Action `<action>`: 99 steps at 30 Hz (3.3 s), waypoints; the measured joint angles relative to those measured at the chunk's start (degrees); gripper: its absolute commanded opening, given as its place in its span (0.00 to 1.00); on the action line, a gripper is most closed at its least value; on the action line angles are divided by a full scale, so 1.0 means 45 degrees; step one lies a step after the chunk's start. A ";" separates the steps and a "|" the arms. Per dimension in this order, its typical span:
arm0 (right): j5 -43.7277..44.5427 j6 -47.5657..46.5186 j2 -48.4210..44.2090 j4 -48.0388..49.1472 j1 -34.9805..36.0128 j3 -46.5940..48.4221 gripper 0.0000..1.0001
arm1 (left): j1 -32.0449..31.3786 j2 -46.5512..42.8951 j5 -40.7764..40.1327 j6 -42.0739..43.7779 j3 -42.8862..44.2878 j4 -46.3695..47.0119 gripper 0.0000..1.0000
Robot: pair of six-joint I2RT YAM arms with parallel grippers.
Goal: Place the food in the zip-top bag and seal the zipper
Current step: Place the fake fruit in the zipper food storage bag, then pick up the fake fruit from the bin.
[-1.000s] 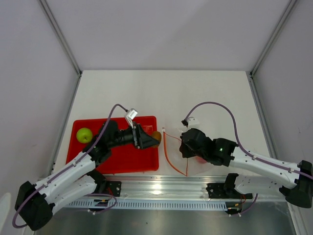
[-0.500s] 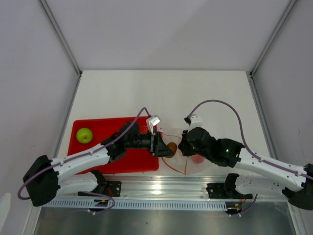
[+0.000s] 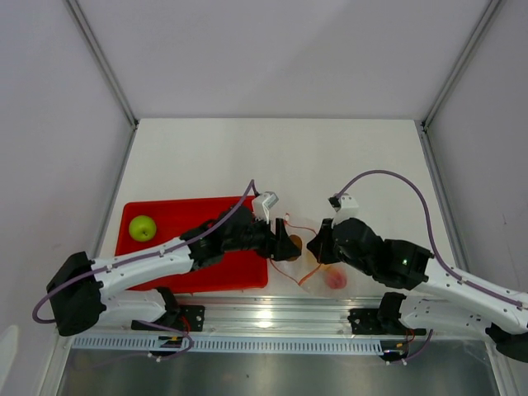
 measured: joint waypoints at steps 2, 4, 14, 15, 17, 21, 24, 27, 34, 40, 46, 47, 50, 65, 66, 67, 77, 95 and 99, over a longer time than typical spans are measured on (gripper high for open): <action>0.0039 0.0049 -0.0010 0.0000 0.0000 0.0000 0.00 | -0.0024 -0.0170 -0.0112 0.0151 0.0000 -0.0121 0.86; 0.0078 0.0141 -0.0005 -0.0005 0.0000 -0.0010 0.00 | -0.0039 -0.0466 -0.0223 0.0253 -0.0005 -0.0185 0.99; 0.0282 0.0214 0.0005 0.0019 -0.0010 -0.0651 0.00 | -0.0053 -0.1953 -0.0787 0.0539 -0.0005 -0.1001 0.99; 0.0287 0.0146 0.0092 0.0029 -0.0029 -0.0641 0.00 | -0.0053 -0.2152 -0.1035 0.0549 -0.0005 -0.1307 1.00; 0.0287 0.0058 0.0393 0.0049 -0.0073 -0.0593 0.00 | -0.0053 -0.2652 -0.1627 0.0612 0.0010 -0.1996 1.00; 0.0243 -0.0112 0.1049 0.0243 -0.0126 -0.0486 0.00 | 0.0136 -0.3643 -0.3512 0.0573 0.0272 -0.4012 0.99; 0.0053 -0.0112 0.1107 0.0461 -0.0121 -0.0500 0.00 | 0.0811 -0.4099 -0.5124 0.0291 0.0651 -0.5712 0.99; -0.0049 -0.0112 0.0996 0.0573 -0.0121 -0.0593 0.00 | 0.2093 -0.4362 -0.6212 0.0083 0.0816 -0.7028 0.99; -0.0058 -0.0117 0.0379 0.0559 -0.0126 -0.0627 0.00 | 0.5459 -0.4711 -0.7655 -0.0340 0.0845 -0.9437 0.99; -0.0053 -0.0214 0.0267 0.0510 -0.0141 -0.0627 0.00 | 0.7825 -0.5168 -0.8908 -0.1676 0.0821 -1.0603 1.00; -0.0044 -0.0223 -0.0005 0.0321 -0.0146 -0.0627 0.00 | 0.8262 -0.3594 -1.0248 -0.2890 0.0923 -1.1725 0.99; -0.0024 -0.0233 -0.0121 0.0282 -0.0151 -0.0627 0.00 | 0.8359 -0.3215 -1.0384 -0.3011 0.0923 -1.1793 0.99; -0.0005 -0.0311 -0.0301 0.0228 -0.0165 -0.0622 0.00 | 0.9112 -0.2535 -1.0525 -0.3147 0.0903 -1.1856 1.00; -0.0189 -0.0423 0.0359 0.0243 -0.0233 -0.0782 0.00 | 1.2643 -0.0806 -1.0263 -0.4371 0.0015 -1.1064 1.00; -0.0267 -0.0427 0.0384 0.0243 -0.0243 -0.0782 0.00 | 1.2813 -0.0636 -1.0321 -0.4415 0.0034 -1.1064 0.99; -0.0350 -0.0423 0.0393 0.0243 -0.0248 -0.0782 0.00 | 1.2968 -0.0471 -1.0346 -0.4478 0.0044 -1.1040 0.99; -0.0520 -0.0418 0.0510 -0.0087 -0.0321 -0.0782 0.00 | 1.4639 0.0583 -0.9690 -0.4362 0.0126 -0.9986 0.99; -0.0899 -0.0418 0.1166 -0.0092 -0.0491 -0.0782 0.00 | 1.5290 0.1239 -0.8898 -0.4507 0.0267 -0.8825 0.99; -0.0962 -0.0427 0.1166 -0.0092 -0.0578 -0.0782 0.00 | 1.5431 0.1248 -0.8869 -0.4721 0.0296 -0.8806 1.00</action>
